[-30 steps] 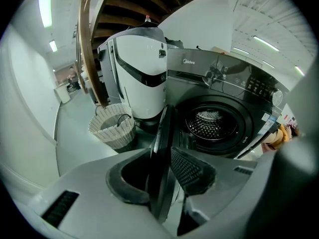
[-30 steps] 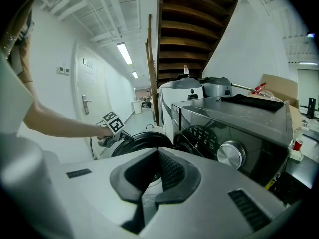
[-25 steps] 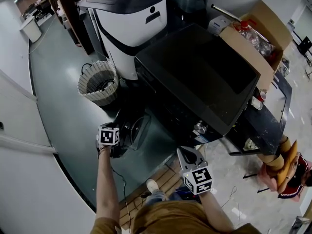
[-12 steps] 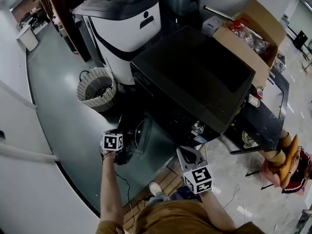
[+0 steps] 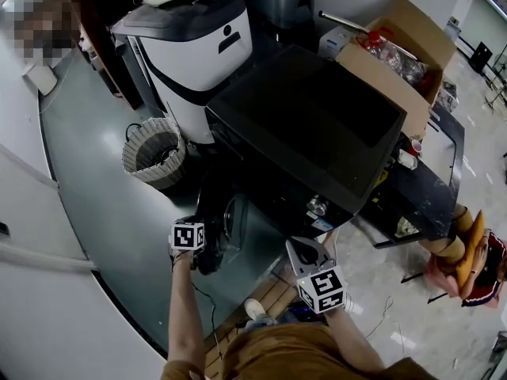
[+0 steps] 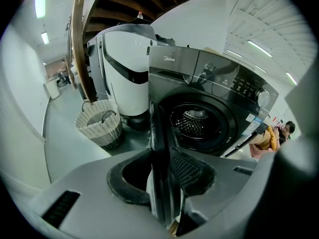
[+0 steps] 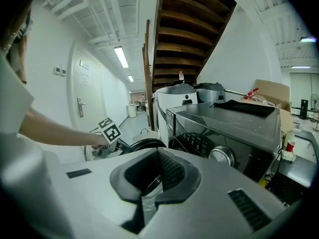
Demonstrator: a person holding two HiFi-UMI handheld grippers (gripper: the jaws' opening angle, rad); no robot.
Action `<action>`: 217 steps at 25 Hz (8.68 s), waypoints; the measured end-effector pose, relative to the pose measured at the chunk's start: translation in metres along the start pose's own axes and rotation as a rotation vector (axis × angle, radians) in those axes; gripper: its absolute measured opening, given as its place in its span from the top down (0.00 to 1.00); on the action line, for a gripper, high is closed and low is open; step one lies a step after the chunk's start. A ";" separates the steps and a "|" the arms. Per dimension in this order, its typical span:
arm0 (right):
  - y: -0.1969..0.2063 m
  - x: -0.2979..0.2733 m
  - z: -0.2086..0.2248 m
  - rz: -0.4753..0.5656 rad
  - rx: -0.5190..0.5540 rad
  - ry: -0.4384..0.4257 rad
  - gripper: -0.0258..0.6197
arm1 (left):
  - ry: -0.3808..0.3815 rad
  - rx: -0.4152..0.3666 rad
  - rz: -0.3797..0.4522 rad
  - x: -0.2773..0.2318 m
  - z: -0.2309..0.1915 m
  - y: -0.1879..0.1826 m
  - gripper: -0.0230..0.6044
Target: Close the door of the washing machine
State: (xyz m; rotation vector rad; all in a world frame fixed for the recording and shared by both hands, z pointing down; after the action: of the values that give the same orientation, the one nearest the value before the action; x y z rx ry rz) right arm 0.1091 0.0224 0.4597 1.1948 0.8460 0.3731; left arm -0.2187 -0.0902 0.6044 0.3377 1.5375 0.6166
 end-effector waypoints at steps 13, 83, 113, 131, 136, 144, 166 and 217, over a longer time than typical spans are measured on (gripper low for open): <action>-0.002 0.008 0.003 0.019 -0.003 0.017 0.94 | 0.046 0.024 -0.005 0.000 0.024 -0.002 0.75; 0.010 0.020 0.037 0.011 -0.052 0.091 0.94 | 0.289 0.159 0.003 -0.027 0.138 -0.042 0.73; 0.016 0.032 0.064 0.004 -0.079 0.153 0.94 | 0.361 0.158 0.016 -0.047 0.165 -0.067 0.69; 0.016 0.036 0.077 -0.005 -0.088 0.175 0.94 | 0.395 0.202 0.017 -0.061 0.181 -0.083 0.68; 0.018 0.037 0.082 -0.002 -0.096 0.175 0.94 | 0.402 0.259 0.020 -0.067 0.186 -0.089 0.68; 0.018 0.039 0.091 0.022 -0.132 0.172 0.94 | 0.406 0.383 -0.001 -0.072 0.190 -0.092 0.70; 0.014 0.053 0.086 0.035 -0.122 0.234 0.94 | 0.460 0.446 0.056 -0.069 0.185 -0.085 0.70; -0.011 0.062 -0.001 0.108 0.071 0.290 0.94 | 0.288 0.046 0.664 0.183 0.138 -0.036 0.92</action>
State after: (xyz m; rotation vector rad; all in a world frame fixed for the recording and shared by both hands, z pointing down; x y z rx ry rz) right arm 0.1465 0.0606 0.4261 1.2735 1.0537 0.6202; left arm -0.0909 0.0082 0.4381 0.8396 1.7131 1.1874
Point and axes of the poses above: the fingertips, and each gripper's own axes: x backward along the fingers, z to its right, y out of its underside, the point moved 8 cm from there along x, backward along the fingers, and after that the axes turned 7 degrees about -y, right-handed, at the moved point
